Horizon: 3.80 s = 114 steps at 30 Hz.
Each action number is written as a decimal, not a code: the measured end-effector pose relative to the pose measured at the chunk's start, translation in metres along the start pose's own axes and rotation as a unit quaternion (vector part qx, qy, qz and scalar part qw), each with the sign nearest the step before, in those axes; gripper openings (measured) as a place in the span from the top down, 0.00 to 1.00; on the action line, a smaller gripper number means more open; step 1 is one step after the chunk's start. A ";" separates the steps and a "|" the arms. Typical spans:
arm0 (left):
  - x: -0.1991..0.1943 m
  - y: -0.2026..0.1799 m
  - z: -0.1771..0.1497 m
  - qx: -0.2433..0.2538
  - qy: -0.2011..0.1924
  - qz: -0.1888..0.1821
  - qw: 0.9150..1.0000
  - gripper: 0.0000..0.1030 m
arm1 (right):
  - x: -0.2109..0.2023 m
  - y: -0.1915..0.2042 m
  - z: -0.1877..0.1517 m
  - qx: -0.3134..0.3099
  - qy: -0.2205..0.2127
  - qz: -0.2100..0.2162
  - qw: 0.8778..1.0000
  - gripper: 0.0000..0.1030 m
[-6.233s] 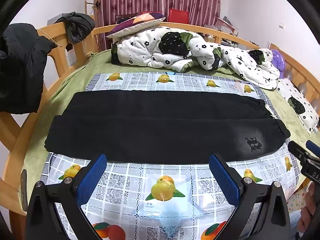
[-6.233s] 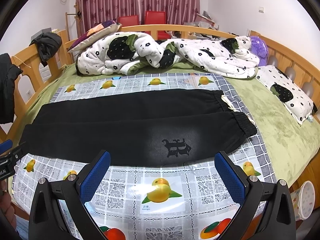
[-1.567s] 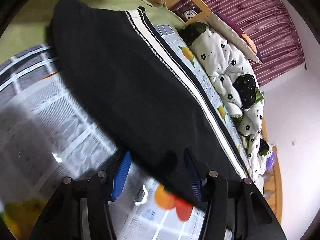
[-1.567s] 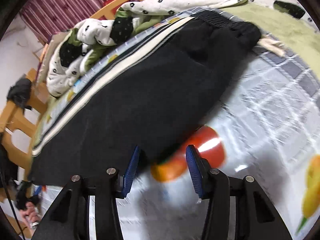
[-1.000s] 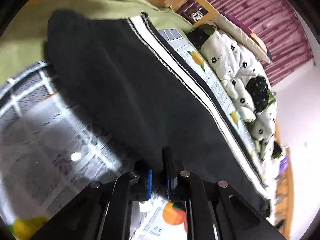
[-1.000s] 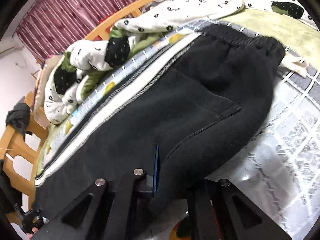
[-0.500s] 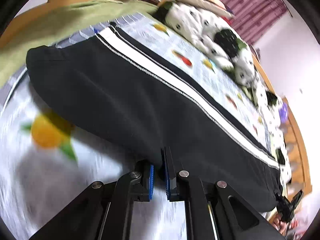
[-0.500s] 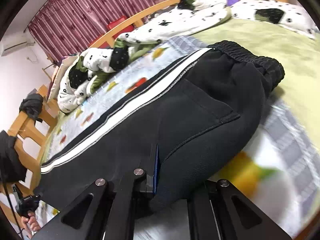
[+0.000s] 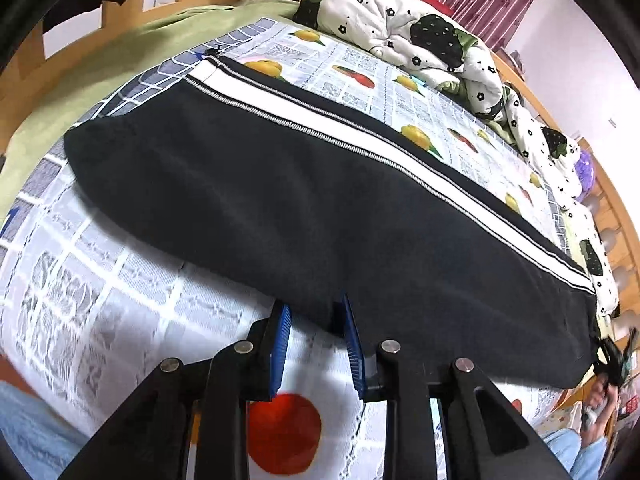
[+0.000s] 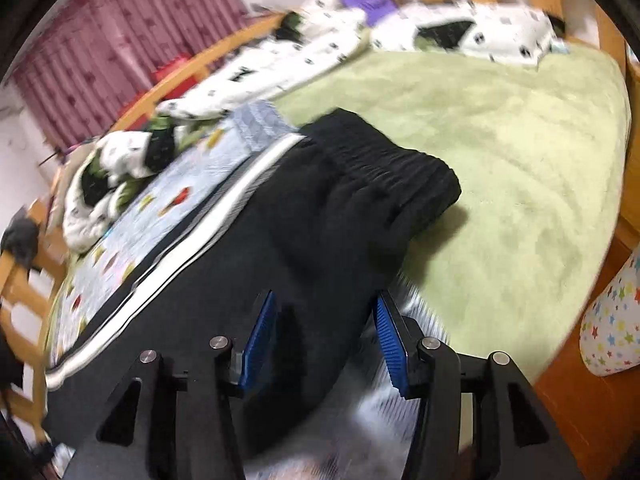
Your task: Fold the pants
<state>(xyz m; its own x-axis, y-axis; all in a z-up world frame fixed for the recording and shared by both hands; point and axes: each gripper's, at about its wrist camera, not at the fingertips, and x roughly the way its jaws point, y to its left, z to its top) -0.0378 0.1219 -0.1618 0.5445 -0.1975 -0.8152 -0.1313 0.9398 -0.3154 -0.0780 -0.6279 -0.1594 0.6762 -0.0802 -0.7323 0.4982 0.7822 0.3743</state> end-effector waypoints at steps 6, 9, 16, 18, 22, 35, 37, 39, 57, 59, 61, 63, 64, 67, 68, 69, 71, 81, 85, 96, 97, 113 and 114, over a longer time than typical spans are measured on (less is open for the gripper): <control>-0.022 0.001 -0.005 0.001 -0.029 0.023 0.999 0.76 | 0.010 -0.011 0.034 0.019 -0.039 0.053 0.998 0.83; -0.036 0.006 -0.006 -0.006 -0.047 0.007 0.999 0.76 | 0.010 -0.018 0.031 0.014 -0.054 0.034 0.998 0.81; -0.052 0.006 0.021 0.043 -0.071 0.017 0.996 0.76 | -0.020 -0.013 0.014 -0.044 -0.028 -0.058 0.997 0.63; -0.045 0.005 0.040 0.052 -0.067 0.024 0.996 0.76 | -0.040 0.006 0.013 -0.069 -0.041 -0.067 0.995 0.63; -0.018 0.008 0.095 0.057 -0.053 -0.008 0.997 0.76 | -0.058 0.084 0.014 -0.133 -0.036 -0.064 0.988 0.63; 0.051 0.051 0.193 0.060 -0.074 0.052 0.994 0.25 | 0.031 0.345 -0.029 -0.278 -0.005 0.010 0.961 0.63; 0.062 0.061 0.194 0.058 -0.061 0.068 0.994 0.27 | 0.051 0.357 -0.037 -0.290 0.010 0.031 0.956 0.63; 0.065 0.072 0.197 0.047 -0.065 0.068 0.994 0.27 | 0.067 0.364 -0.046 -0.301 0.023 0.031 0.953 0.63; 0.095 0.092 0.213 -0.029 -0.059 0.057 0.996 0.82 | 0.114 0.365 -0.062 -0.409 0.061 0.094 0.906 0.45; 0.094 0.090 0.215 -0.028 -0.060 0.053 0.996 0.82 | 0.129 0.369 -0.064 -0.424 0.082 0.102 0.896 0.40; 0.093 0.092 0.216 -0.033 -0.058 0.048 0.997 0.82 | 0.148 0.371 -0.069 -0.441 0.111 0.100 0.885 0.40; 0.094 0.093 0.216 -0.030 -0.058 0.047 0.997 0.82 | 0.157 0.370 -0.076 -0.461 0.121 0.108 0.873 0.49; 0.093 0.092 0.216 -0.029 -0.058 0.048 0.997 0.82 | 0.153 0.370 -0.078 -0.472 0.113 0.121 0.866 0.77; 0.086 0.089 0.216 -0.026 -0.076 0.046 0.996 0.82 | 0.141 0.376 -0.084 -0.505 0.094 0.124 0.849 0.96; 0.084 0.088 0.216 -0.029 -0.083 0.045 0.995 0.82 | 0.135 0.376 -0.082 -0.502 0.074 0.129 0.852 0.96; 0.083 0.087 0.215 -0.030 -0.088 0.047 0.995 0.82 | 0.133 0.377 -0.077 -0.488 0.064 0.136 0.860 0.96; 0.091 0.082 0.214 -0.016 -0.083 0.072 0.994 0.81 | 0.141 0.377 -0.073 -0.465 0.062 0.137 0.872 0.96; 0.079 0.064 0.210 0.014 -0.099 0.115 0.988 0.47 | 0.125 0.349 -0.035 -0.429 0.008 0.047 0.902 0.68; 0.065 0.049 0.207 0.042 -0.134 0.099 0.985 0.39 | 0.112 0.286 -0.002 -0.358 0.007 0.007 0.934 0.64; 0.082 0.036 0.197 0.051 -0.093 0.071 0.992 0.38 | 0.165 0.264 0.009 -0.291 0.024 -0.081 0.953 0.62; 0.081 0.035 0.195 0.049 -0.091 0.063 0.993 0.39 | 0.162 0.264 0.010 -0.289 0.021 -0.081 0.954 0.62; -0.004 0.035 0.055 0.026 -0.067 -0.075 0.995 0.54 | 0.046 0.313 -0.074 -0.209 0.040 0.091 0.973 0.62; -0.009 0.041 0.043 0.018 -0.073 -0.075 0.994 0.54 | 0.043 0.312 -0.083 -0.197 0.055 0.105 0.973 0.62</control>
<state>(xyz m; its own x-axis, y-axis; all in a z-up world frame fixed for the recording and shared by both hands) -0.0125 0.1740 -0.1462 0.6699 -0.2956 -0.6810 -0.0111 0.9132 -0.4073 0.0618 -0.3360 -0.1216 0.6674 0.1567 -0.7280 0.0945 0.9519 0.2916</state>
